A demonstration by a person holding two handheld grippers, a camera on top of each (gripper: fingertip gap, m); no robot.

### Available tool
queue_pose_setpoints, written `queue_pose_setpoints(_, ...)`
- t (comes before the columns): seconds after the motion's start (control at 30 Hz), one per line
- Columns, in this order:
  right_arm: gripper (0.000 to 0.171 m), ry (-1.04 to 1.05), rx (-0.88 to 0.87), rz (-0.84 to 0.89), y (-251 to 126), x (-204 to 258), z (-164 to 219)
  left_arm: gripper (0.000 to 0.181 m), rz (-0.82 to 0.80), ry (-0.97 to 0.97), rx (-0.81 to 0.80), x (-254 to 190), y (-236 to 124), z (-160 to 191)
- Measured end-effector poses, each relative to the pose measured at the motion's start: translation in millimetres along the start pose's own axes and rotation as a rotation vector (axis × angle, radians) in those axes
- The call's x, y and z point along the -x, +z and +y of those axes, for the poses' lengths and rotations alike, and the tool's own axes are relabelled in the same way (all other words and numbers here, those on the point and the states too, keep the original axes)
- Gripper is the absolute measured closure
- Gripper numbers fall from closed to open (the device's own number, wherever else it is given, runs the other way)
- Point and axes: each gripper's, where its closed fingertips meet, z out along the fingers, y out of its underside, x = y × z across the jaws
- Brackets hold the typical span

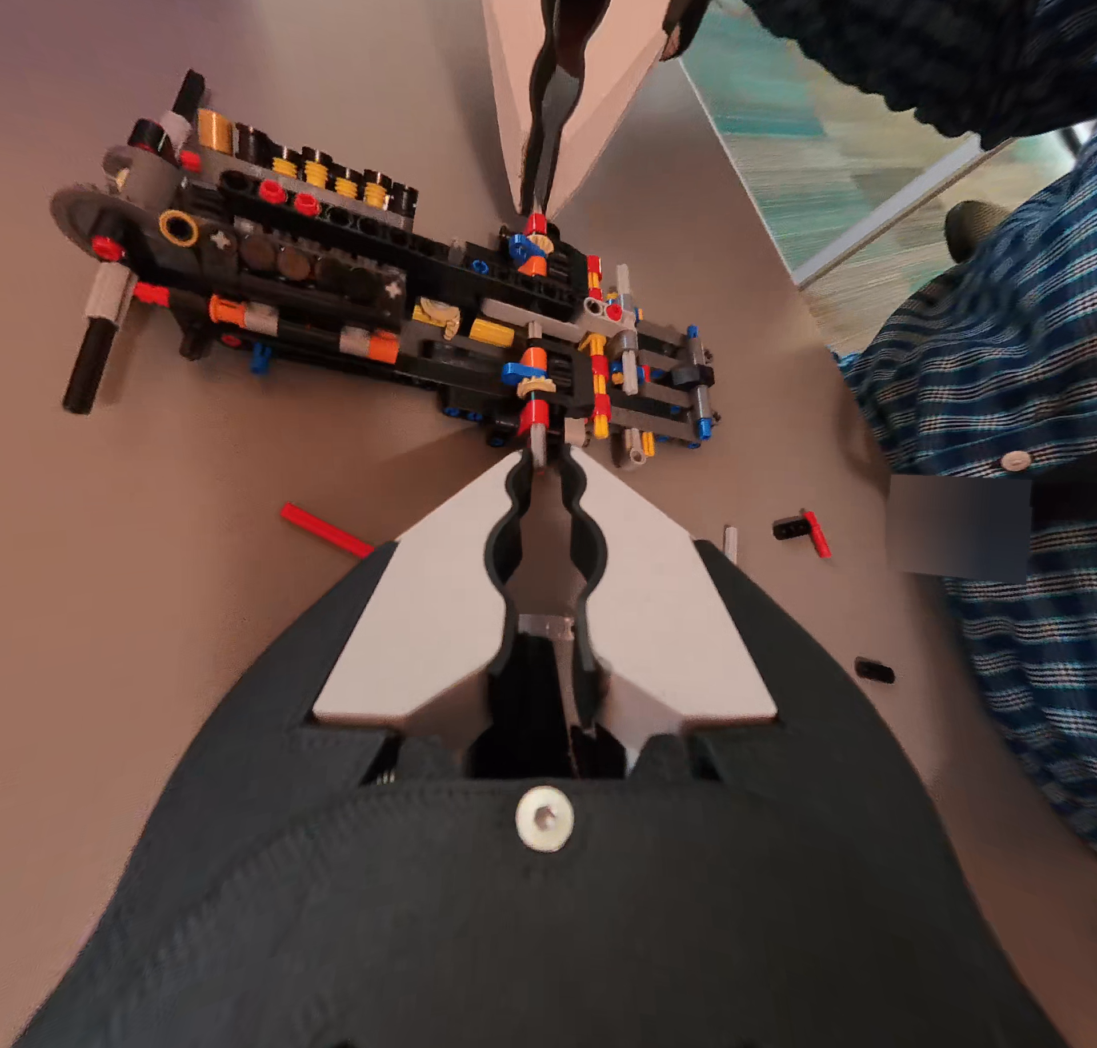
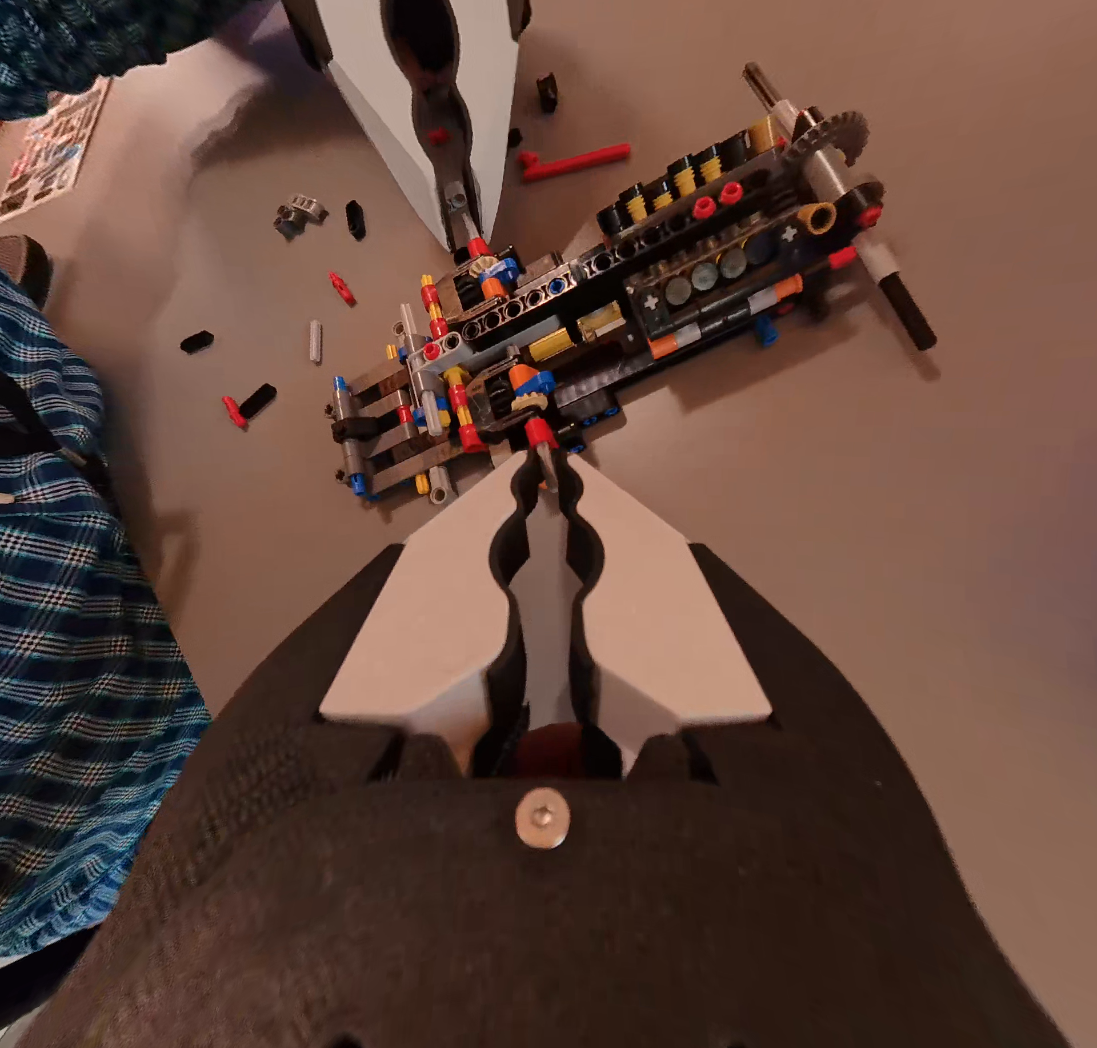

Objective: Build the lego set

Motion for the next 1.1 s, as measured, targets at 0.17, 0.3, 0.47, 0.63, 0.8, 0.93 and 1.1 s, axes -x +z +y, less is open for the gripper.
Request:
queue_pose_setpoints(0.17,0.169,0.017,-0.012,-0.051,0,2,0,0.177,0.049,-0.025,-0.005,-2,0,-1)
queue_pose_setpoints(0.3,0.170,-0.063,0.003,-0.008,0,3,1,0.178,-0.022,0.046,-0.002,3,0,-2)
queue_pose_setpoints(0.47,0.171,-0.216,0.032,0.140,-1,-1,0,0.179,-0.203,0.245,0.049,10,-1,-5)
queue_pose_setpoints(0.63,0.170,-0.380,0.049,0.304,-1,-2,0,0.178,-0.321,0.395,0.090,9,-1,-4)
queue_pose_setpoints(0.8,0.170,-0.580,0.094,0.467,-2,-3,-1,0.179,-0.462,0.557,0.138,9,-2,-3)
queue_pose_setpoints(0.93,0.170,-0.760,0.139,0.592,-2,-5,-2,0.180,-0.568,0.673,0.179,9,-3,-4)
queue_pose_setpoints(1.1,0.171,-0.925,0.173,0.719,-3,-5,-2,0.180,-0.678,0.812,0.234,10,-3,-4)
